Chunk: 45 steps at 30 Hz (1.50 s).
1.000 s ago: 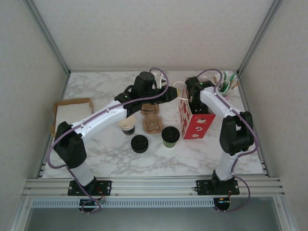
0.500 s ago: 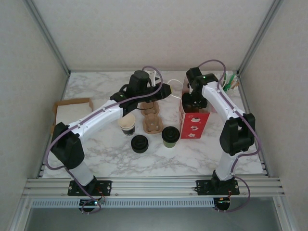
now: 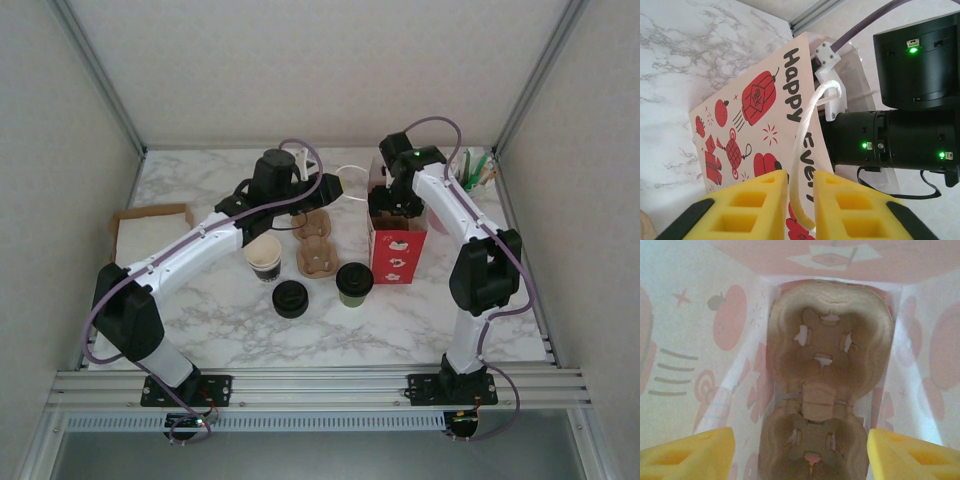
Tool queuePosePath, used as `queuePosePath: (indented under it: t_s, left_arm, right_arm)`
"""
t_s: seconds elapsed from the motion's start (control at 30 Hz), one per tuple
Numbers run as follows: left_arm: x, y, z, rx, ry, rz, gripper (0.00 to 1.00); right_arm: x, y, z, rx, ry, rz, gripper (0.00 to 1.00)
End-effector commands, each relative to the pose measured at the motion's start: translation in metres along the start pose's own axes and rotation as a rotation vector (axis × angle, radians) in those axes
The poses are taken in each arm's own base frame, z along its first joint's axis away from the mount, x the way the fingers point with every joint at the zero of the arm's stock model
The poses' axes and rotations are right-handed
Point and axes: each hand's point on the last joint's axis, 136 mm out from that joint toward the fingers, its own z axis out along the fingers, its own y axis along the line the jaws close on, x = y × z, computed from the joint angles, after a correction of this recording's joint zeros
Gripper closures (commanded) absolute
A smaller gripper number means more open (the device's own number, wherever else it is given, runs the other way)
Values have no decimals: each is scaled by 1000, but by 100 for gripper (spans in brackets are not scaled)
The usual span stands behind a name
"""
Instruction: Pack the takeout coffee
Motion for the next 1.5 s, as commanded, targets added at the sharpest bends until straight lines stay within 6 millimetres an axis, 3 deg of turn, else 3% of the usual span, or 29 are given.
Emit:
queuePosePath:
  t_s: [0.0,0.27,0.83,1.23,1.47]
  left_arm:
    - [-12,-10,-12,18,-44,3,77]
    - [-10,-5,-9,10,-39,-7,75]
    - [-15,-10,-8,12,-45,-5,60]
    - [-23,-21,-17,27,-66,5,44]
    - [-28,-27,-23,28,-80,14,35]
  right_arm:
    - [-1,4,-16,-6,-16,-17,28]
    - [-2,2,-44,-13,-72,-17,25]
    - [0,3,-106,-70,-232,-3,22]
    - [7,1,-163,-130,-396,4,16]
    - [13,1,-185,-161,-453,7,15]
